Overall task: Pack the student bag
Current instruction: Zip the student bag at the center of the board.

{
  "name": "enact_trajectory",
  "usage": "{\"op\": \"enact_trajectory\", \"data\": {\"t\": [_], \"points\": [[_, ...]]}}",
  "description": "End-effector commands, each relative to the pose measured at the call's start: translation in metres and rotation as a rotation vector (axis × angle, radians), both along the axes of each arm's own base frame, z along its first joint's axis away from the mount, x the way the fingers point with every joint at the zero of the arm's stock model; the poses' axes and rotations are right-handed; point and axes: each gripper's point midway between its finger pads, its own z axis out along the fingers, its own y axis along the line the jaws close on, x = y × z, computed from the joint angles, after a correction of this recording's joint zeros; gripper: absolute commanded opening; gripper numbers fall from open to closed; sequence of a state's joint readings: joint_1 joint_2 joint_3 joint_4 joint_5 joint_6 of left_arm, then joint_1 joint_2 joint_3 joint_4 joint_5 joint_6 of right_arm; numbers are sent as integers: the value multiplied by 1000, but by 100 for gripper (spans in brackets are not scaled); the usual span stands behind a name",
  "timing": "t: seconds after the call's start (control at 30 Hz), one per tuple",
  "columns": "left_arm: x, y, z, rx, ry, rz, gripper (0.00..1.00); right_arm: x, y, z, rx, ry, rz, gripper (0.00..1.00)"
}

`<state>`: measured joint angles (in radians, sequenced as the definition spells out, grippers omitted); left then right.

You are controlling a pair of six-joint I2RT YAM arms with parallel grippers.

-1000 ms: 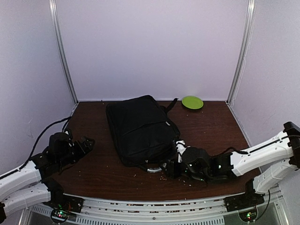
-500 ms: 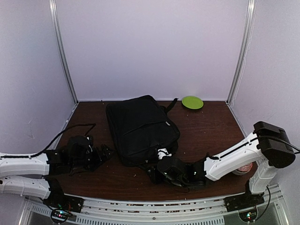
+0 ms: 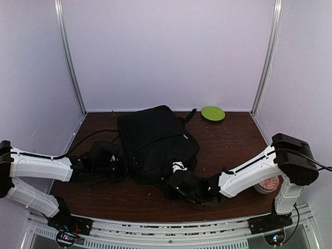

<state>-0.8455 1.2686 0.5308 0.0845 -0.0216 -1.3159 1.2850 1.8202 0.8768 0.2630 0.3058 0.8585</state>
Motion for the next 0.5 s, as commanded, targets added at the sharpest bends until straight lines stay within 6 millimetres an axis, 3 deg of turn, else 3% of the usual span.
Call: {"op": "enact_trajectory", "data": {"t": [0.0,0.47], "points": [[8,-20,17,-66,-39,-36,96,10,5,10,-6,-45,-12,39],[12,-33,15,-57,-31,-75,95,3,-10,11,-52,-103,61,45]]}}
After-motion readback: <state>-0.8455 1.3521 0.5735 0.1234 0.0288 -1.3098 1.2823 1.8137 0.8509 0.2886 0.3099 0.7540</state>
